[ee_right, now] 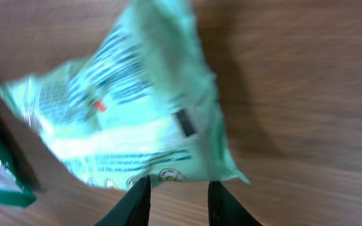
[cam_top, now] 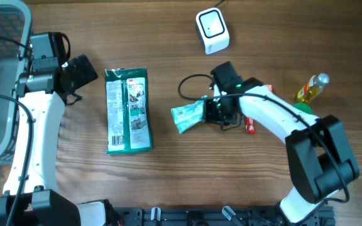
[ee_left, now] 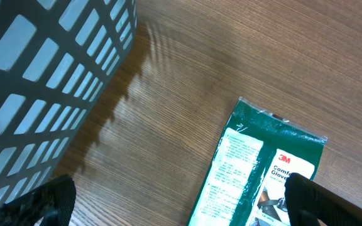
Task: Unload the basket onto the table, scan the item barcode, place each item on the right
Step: 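Lower light-green packet onto table left of Nescafe stick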
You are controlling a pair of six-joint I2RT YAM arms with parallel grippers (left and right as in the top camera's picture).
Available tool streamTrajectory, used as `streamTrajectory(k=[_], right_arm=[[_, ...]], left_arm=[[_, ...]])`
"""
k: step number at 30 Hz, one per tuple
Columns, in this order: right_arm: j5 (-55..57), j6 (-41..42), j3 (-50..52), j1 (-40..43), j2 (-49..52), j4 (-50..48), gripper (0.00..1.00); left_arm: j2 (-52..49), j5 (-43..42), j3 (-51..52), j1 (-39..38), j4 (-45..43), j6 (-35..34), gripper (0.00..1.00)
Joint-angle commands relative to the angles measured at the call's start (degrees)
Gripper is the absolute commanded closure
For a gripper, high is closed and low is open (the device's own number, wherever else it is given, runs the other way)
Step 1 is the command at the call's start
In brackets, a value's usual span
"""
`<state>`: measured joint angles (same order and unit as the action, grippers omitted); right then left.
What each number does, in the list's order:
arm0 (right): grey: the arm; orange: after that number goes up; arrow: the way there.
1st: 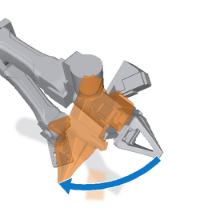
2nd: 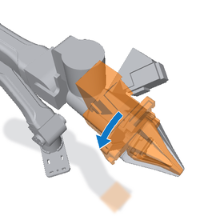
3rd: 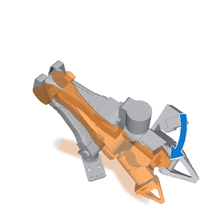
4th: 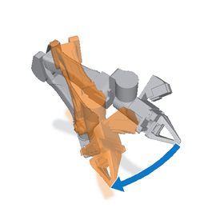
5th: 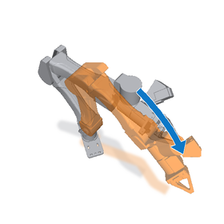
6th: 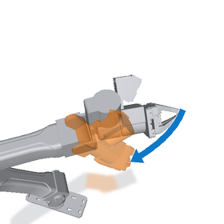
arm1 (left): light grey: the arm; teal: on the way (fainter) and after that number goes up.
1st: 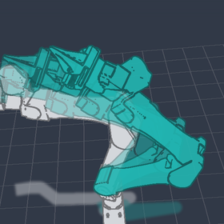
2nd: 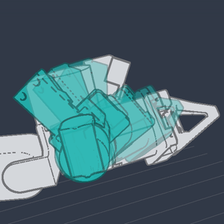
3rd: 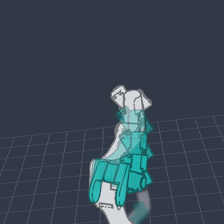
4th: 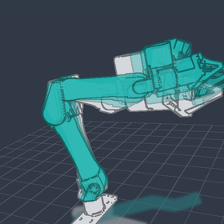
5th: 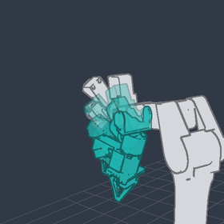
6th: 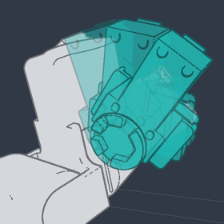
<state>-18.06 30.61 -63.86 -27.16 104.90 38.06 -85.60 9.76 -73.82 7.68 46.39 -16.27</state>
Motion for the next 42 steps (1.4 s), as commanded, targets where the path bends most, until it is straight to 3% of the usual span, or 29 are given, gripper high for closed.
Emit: streamTrajectory(k=[1,6,9,15,19,25,28,37,42], right_arm=[[-1.7,0.1,0.2,-1.8,0.4,0.5,0.69],[-2.3,-9.7,-6.6,1.6,-3.5,6.0,0.61],[1.2,-10.0,-6.8,3.5,-4.2,4.0,0.52],[0.0,-10.1,-3.7,4.2,-0.5,-0.9,0.53],[-1.4,-10.1,-3.1,4.2,3.4,-2.2,0.63],[-4.7,-11.2,-3.1,4.2,8.2,-3.5,0.63],[-5.2,-11.1,-3.3,4.3,7.9,-3.6,0.74],[-9.9,-11.1,-4.2,5.3,5.9,-3.5,0.59],[-12.0,-13.3,-4.2,5.2,5.9,-2.2,0.59]], left_arm=[[0.1,0.1,-0.3,0.3,-0.1,-0.7,0.00],[0.1,0.1,-0.3,0.3,-0.1,-0.7,0.00],[0.1,0.1,-0.3,0.3,-0.1,-0.7,0.00],[0.1,0.1,-0.3,0.3,-0.1,-0.7,0.00],[0.1,0.1,-0.3,0.3,-0.1,-0.7,0.00],[0.1,0.1,-0.3,0.3,-0.1,-0.7,0.00],[0.1,0.1,-0.3,0.3,-0.1,-0.7,0.00],[0.1,0.1,-0.3,0.3,-0.1,-0.7,0.00],[0.1,0.1,-0.3,0.3,-0.1,-0.7,0.00]])
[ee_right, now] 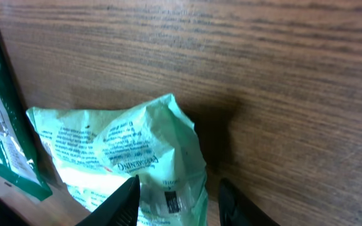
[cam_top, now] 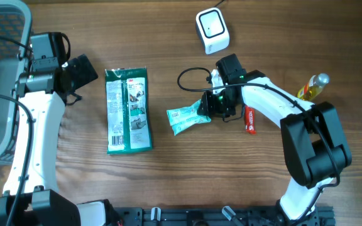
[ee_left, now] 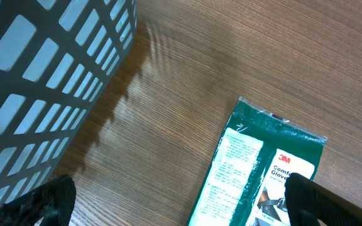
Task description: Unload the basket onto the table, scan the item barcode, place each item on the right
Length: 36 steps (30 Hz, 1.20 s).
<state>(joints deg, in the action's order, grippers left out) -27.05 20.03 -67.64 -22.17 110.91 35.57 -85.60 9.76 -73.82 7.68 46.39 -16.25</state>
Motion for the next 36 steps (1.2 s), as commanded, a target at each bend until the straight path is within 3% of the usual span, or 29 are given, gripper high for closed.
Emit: streamTrajectory(k=[1,13,19,23,26,32,36], right_arm=[[-3.7,-3.6,-0.4,0.2,-0.1,0.3,0.59],[-1.5,-6.1,3.4,-0.5,0.4,-3.7,0.51],[-1.7,-3.4,4.7,-0.5,0.4,-5.8,0.96],[-6.1,-4.0,3.9,0.3,0.2,-6.4,0.96],[-12.4,-9.8,1.4,2.2,-1.6,-6.2,0.96],[-3.0,-25.8,1.0,2.2,-13.0,-5.2,0.96],[-3.3,-24.8,1.0,2.2,-14.2,-5.3,0.96]], left_arm=[[0.1,0.1,-0.3,0.3,-0.1,-0.7,0.00],[0.1,0.1,-0.3,0.3,-0.1,-0.7,0.00],[0.1,0.1,-0.3,0.3,-0.1,-0.7,0.00],[0.1,0.1,-0.3,0.3,-0.1,-0.7,0.00],[0.1,0.1,-0.3,0.3,-0.1,-0.7,0.00],[0.1,0.1,-0.3,0.3,-0.1,-0.7,0.00],[0.1,0.1,-0.3,0.3,-0.1,-0.7,0.00]])
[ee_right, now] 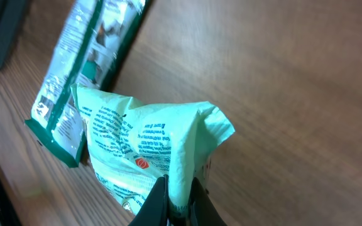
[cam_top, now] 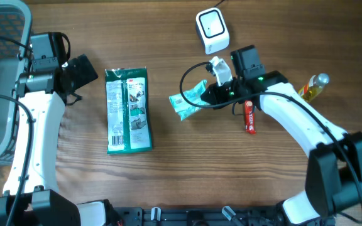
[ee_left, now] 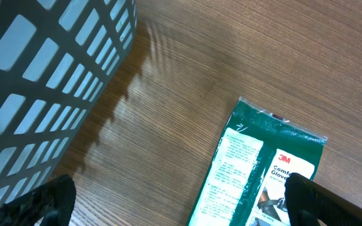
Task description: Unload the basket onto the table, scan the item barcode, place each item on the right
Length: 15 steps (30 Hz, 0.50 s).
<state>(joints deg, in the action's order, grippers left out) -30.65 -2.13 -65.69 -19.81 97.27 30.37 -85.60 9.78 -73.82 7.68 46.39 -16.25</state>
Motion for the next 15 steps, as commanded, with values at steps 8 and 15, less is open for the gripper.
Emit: streamTrajectory(k=[8,15], right_arm=[[4.8,-14.8,-7.5,-0.1,-4.5,6.9,0.96],[31.9,-29.1,-27.5,-0.2,-6.8,21.3,0.96]], left_arm=[[0.1,0.1,-0.3,0.3,-0.1,-0.7,0.00],[0.1,0.1,-0.3,0.3,-0.1,-0.7,0.00]])
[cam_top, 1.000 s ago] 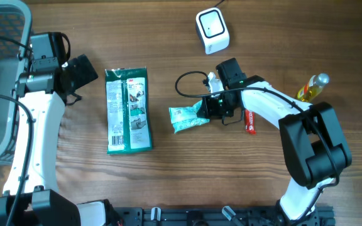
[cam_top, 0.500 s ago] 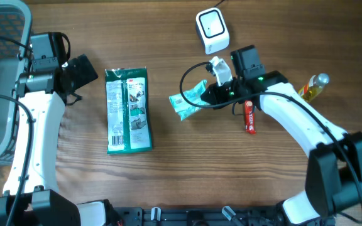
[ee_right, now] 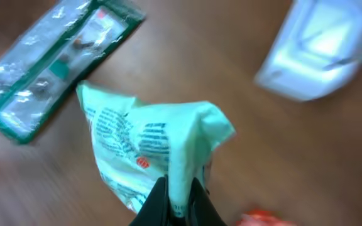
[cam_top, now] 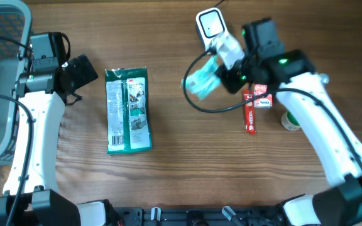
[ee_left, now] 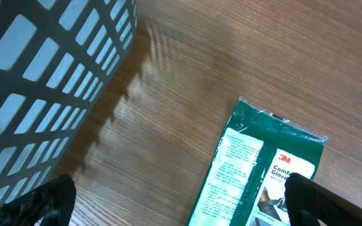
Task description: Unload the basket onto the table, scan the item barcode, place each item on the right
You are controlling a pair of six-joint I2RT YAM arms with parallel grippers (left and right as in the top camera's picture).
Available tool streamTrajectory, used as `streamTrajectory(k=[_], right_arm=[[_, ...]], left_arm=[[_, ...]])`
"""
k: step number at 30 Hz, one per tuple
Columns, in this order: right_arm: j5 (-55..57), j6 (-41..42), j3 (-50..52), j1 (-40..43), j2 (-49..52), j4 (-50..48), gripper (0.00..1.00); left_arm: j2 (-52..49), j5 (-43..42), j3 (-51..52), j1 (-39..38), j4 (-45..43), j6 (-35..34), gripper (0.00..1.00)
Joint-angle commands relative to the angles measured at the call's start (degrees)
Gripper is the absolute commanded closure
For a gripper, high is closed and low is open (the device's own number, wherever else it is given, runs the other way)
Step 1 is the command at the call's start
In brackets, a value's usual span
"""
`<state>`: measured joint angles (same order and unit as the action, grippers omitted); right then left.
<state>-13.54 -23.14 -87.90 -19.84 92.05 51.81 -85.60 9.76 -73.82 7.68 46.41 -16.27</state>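
My right gripper [ee_right: 176,202] is shut on the edge of a light green printed pouch [ee_right: 149,144], which it holds in the air. In the overhead view the pouch [cam_top: 201,81] hangs just below and left of the white barcode scanner [cam_top: 211,28]. The scanner [ee_right: 316,50] shows blurred at the upper right of the right wrist view. My left gripper [ee_left: 175,201] stands open at the far left, over bare wood beside the top of a dark green glove packet [ee_left: 256,169].
A grey slotted basket fills the far left edge. The green glove packet [cam_top: 127,110] lies left of centre. A red tube [cam_top: 250,113], a small red-and-white box [cam_top: 261,97] and a green disc [cam_top: 289,119] lie under my right arm. A black cable [cam_top: 200,103] loops below the scanner.
My right gripper has risen and moved up and right with the pouch, from mid-table to just beside the scanner. The left arm has not moved.
My right gripper first stood open around the pouch's edge on the table. The pouch then lay slightly turned with the jaws still open. Then the jaws were shut on it and it was raised, and now it hangs next to the scanner.
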Motion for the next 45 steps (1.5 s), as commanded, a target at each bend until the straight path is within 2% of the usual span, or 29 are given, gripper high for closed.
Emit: streamTrajectory(k=[1,4,9,13,19,25,32,35,45], right_arm=[[17.7,-9.6,-5.6,-0.2,-1.5,-1.9,0.96],[20.2,-15.9,-5.5,-0.2,-0.8,-8.7,0.96],[20.2,-21.9,-5.5,-0.2,4.3,-18.3,0.96],[21.4,-21.6,-5.5,-0.2,10.1,-26.9,0.96],[32.4,-20.0,-5.5,-0.2,19.9,-39.8,0.96],[33.7,-20.0,-5.5,-0.2,26.3,-46.6,0.96],[43.4,-19.7,-5.5,-0.2,30.0,-56.4,0.96],[41.9,-18.7,-5.5,-0.2,30.0,-57.1,0.96],[31.4,-15.3,-5.4,-0.9,31.3,-47.0,0.96]], left_arm=[[0.1,0.1,-0.3,0.3,-0.2,-0.7,0.00],[0.1,0.1,-0.3,0.3,-0.2,-0.7,0.00],[0.1,0.1,-0.3,0.3,-0.2,-0.7,0.00],[0.1,0.1,-0.3,0.3,-0.2,-0.7,0.00],[0.1,0.1,-0.3,0.3,-0.2,-0.7,0.00],[0.1,0.1,-0.3,0.3,-0.2,-0.7,0.00],[0.1,0.1,-0.3,0.3,-0.2,-0.7,0.00],[0.1,0.1,-0.3,0.3,-0.2,-0.7,0.00],[0.1,0.1,-0.3,0.3,-0.2,-0.7,0.00]])
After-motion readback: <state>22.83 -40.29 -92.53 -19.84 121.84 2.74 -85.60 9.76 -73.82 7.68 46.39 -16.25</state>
